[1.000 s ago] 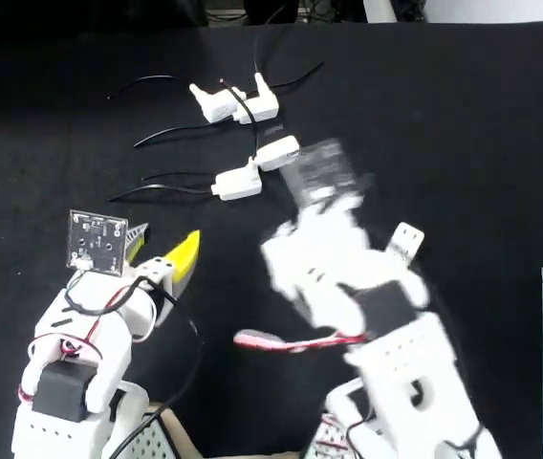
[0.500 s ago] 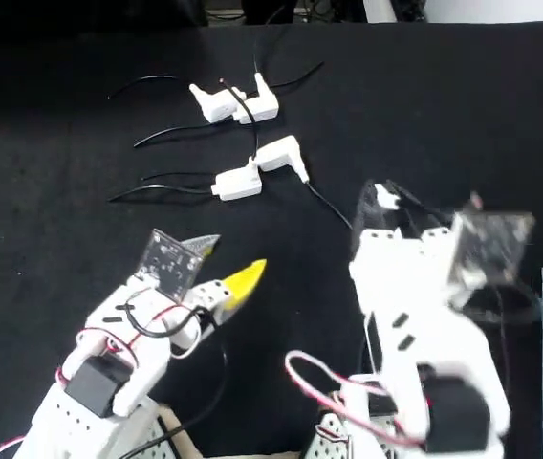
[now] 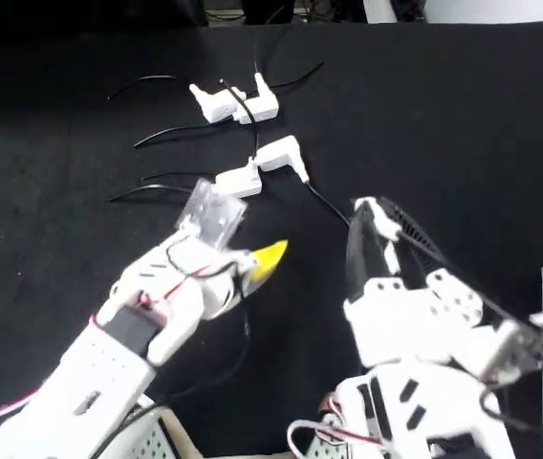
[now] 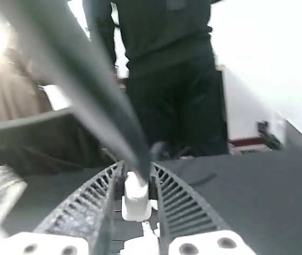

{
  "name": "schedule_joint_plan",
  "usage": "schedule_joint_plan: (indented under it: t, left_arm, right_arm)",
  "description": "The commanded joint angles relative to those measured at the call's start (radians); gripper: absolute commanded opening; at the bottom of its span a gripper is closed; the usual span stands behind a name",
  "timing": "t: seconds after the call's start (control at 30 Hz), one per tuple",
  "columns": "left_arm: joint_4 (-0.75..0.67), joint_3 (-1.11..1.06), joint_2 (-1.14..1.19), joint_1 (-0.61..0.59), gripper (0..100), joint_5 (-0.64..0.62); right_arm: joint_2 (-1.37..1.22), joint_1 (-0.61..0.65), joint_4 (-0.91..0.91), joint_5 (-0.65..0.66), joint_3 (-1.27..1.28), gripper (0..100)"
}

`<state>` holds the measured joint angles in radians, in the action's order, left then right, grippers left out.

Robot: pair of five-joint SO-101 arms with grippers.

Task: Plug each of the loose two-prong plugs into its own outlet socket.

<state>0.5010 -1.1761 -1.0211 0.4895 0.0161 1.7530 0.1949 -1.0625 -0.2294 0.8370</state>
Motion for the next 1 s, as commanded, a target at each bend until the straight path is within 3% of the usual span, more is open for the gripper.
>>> schedule_joint_plan:
  t: [0.0,0.3,0.6,0.97]
  left_arm:
    - [-0.097,0.166,0.247,0.033,25,-0.037]
    - [-0.226,0.352,0.663,0.168,24,-0.038]
    - [-0.227,0.59,1.002,0.265,24,-0.038]
    - [-0.226,0.788,1.246,0.344,24,-0.038]
  right_arm:
    - [0.067,0.071,-0.005,-0.014,-0.058,1.2]
    - [0.143,0.152,-0.051,-0.014,-0.093,1.2]
    - [0.143,0.16,-0.052,-0.015,-0.081,1.2]
    - [0.143,0.161,-0.046,-0.014,-0.027,1.2]
